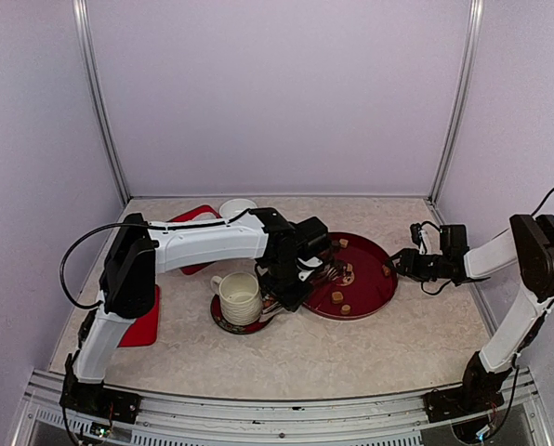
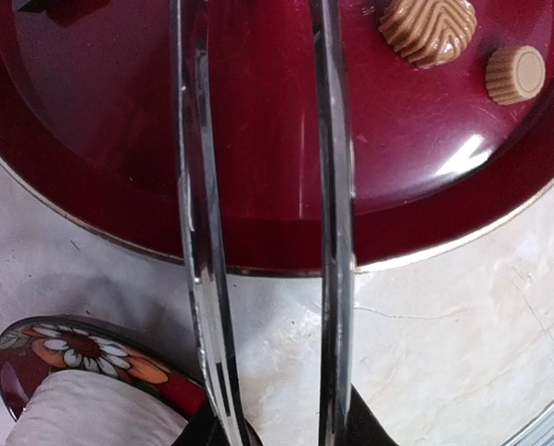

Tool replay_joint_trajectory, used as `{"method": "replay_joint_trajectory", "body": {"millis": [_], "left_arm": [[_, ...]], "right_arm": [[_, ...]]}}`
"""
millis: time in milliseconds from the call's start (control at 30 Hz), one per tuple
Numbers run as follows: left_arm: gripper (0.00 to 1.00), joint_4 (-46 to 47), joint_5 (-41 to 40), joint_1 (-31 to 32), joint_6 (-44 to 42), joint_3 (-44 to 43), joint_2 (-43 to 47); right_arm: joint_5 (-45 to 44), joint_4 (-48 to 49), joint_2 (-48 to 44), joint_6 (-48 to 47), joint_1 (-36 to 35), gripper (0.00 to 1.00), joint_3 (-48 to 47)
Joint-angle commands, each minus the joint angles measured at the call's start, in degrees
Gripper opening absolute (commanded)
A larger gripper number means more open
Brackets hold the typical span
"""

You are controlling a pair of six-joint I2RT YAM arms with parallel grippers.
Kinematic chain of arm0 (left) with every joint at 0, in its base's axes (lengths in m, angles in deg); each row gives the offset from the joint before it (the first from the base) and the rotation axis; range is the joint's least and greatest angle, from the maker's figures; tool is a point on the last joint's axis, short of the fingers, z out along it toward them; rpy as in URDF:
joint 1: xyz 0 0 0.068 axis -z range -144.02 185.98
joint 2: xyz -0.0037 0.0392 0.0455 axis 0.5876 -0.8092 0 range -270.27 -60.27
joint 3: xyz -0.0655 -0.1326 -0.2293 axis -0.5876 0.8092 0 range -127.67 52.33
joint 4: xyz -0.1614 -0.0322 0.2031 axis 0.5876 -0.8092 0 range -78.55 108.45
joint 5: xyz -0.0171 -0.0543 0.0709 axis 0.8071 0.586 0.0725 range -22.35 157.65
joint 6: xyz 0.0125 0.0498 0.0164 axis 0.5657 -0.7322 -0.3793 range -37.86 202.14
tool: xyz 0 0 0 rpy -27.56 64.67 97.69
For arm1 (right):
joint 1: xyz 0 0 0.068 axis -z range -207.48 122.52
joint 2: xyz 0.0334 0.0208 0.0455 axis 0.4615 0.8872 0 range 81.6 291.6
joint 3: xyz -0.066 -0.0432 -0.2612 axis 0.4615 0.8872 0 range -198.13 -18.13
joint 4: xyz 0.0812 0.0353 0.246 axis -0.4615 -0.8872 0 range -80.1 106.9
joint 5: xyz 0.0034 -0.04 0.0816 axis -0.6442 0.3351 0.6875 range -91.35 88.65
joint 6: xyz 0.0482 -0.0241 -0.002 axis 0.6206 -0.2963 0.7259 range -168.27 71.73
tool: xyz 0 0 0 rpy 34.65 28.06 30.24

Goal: Pack the chocolate

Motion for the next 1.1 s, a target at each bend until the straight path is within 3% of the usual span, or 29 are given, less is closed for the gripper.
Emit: {"method": "replay_joint_trajectory", "body": {"millis": [0, 133, 300, 633, 1067], "left_arm": [[0.28, -0.37, -0.64, 0.44, 0.56, 0.4, 3.63], [0.31, -0.02, -0.29, 0.37, 0.37, 0.5, 3.74], [0.42, 0.02, -0.49, 0.28, 0.33, -0.59, 2.42], [0.41, -0.57, 0.01, 0.37, 0.29, -1.88, 0.66], [0.32, -0.64, 1.59, 0.05, 0.27, -3.02, -1.55]], "right_arm": [[1.27, 1.63, -1.52, 0.33, 0.42, 0.54, 0.58], [1.36, 1.45, -1.67, 0.42, 0.42, 0.54, 0.45], [1.14, 0.91, -2.08, 0.16, 0.42, 0.54, 0.45], [1.4, 1.62, -1.69, 0.48, 0.51, 0.54, 0.6], [1.8, 2.24, -1.15, 0.51, 0.58, 0.55, 0.58]]}}
